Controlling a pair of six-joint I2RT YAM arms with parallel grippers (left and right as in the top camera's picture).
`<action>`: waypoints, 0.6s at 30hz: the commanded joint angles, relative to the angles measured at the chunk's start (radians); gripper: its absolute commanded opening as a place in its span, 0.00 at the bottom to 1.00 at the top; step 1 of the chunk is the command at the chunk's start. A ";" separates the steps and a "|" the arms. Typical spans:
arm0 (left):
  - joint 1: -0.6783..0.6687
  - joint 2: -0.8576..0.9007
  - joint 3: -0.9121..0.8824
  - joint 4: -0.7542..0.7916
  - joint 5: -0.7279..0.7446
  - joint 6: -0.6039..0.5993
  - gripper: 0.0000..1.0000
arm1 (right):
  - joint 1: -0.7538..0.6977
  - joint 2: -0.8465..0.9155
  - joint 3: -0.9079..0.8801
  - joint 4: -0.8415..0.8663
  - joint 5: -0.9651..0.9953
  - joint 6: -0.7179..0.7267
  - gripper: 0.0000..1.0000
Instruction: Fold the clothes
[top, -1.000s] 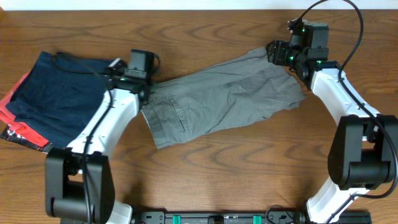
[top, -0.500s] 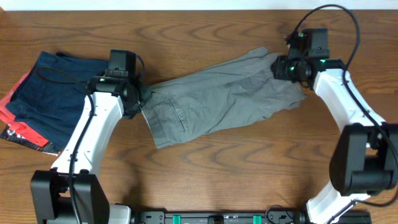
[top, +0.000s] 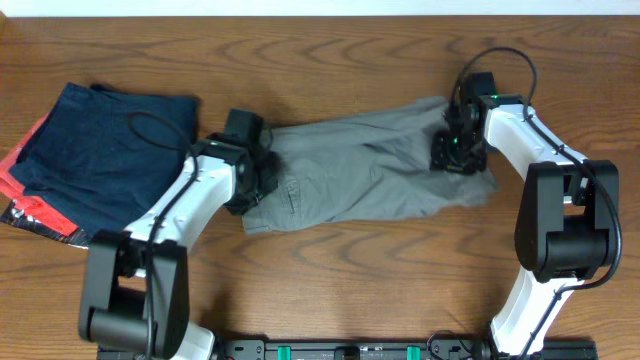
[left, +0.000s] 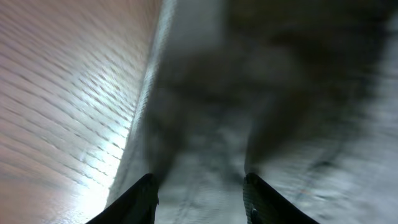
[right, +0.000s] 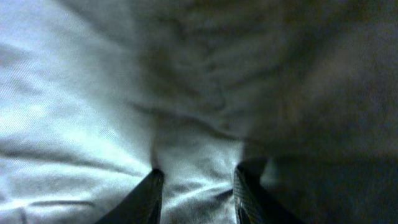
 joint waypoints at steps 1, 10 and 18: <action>-0.043 0.031 -0.004 -0.026 0.028 0.014 0.47 | -0.033 0.023 -0.028 -0.099 0.230 0.120 0.36; -0.148 0.045 -0.004 -0.175 0.027 0.014 0.47 | -0.044 0.001 -0.028 -0.169 0.240 0.126 0.35; -0.153 0.045 -0.004 -0.193 0.027 0.014 0.47 | -0.043 -0.129 -0.006 0.071 0.128 0.115 0.42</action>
